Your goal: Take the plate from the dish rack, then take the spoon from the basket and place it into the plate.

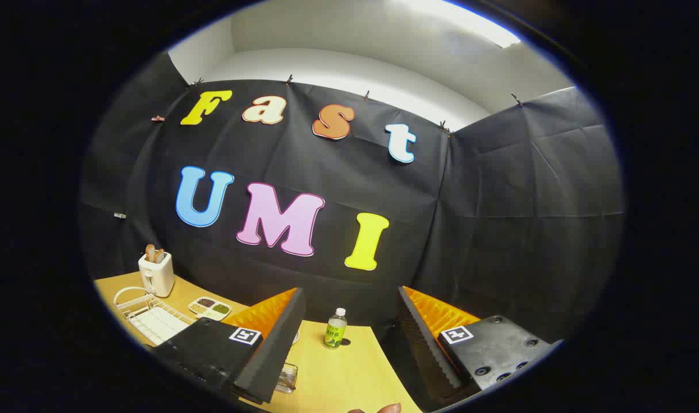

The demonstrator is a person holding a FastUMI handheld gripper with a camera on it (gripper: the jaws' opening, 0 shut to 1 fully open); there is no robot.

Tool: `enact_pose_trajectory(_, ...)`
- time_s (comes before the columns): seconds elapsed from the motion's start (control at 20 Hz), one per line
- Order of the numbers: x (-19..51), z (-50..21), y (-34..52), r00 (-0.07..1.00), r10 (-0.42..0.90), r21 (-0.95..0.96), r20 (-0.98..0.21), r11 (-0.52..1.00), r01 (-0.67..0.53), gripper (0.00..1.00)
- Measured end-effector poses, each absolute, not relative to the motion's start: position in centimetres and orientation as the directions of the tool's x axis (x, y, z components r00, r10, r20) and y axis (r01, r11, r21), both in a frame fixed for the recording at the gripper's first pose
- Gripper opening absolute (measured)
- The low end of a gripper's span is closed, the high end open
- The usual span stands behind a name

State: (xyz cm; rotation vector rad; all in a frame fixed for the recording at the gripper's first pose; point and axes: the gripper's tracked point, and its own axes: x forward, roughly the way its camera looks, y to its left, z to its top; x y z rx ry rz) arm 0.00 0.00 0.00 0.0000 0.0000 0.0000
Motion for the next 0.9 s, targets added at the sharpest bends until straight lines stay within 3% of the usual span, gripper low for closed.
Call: enact_pose_trajectory(0.9, 0.1, -0.7, 2.2, 0.999, 0.043, 0.001, -0.006, 0.999, -0.043, 0.97)
